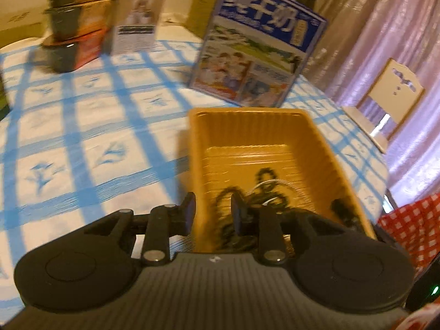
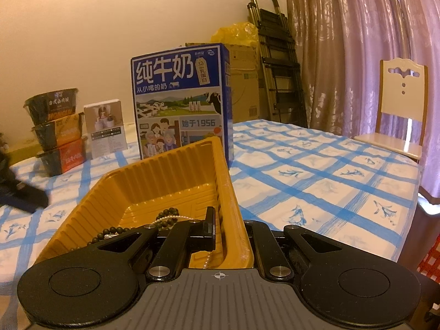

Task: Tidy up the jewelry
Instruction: 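Lower the orange tray onto the table with the right tool and release it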

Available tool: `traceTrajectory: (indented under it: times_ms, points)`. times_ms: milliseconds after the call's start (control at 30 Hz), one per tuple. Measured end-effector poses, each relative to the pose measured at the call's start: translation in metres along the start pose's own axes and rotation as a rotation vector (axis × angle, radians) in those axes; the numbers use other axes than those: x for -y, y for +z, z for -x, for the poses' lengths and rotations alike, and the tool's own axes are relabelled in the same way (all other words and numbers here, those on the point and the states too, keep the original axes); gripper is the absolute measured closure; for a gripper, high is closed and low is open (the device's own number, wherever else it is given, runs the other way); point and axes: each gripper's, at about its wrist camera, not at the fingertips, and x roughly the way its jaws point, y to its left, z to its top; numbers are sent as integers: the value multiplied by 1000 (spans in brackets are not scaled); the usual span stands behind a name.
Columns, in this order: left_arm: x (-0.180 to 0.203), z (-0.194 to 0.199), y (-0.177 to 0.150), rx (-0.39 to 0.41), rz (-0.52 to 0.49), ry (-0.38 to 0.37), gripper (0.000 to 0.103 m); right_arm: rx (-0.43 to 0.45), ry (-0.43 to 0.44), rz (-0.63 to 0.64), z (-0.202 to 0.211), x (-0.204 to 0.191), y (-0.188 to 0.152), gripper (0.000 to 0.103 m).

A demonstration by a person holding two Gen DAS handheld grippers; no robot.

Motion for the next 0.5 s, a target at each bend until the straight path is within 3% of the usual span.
traceTrajectory:
  times_ms: [367, 500]
  points:
    - [-45, 27, -35, -10, 59, 111, 78, -3, 34, -32, -25, 1, 4, 96]
    - [-51, 38, -45, -7, 53, 152, 70, -31, 69, -84, -34, 13, 2, 96]
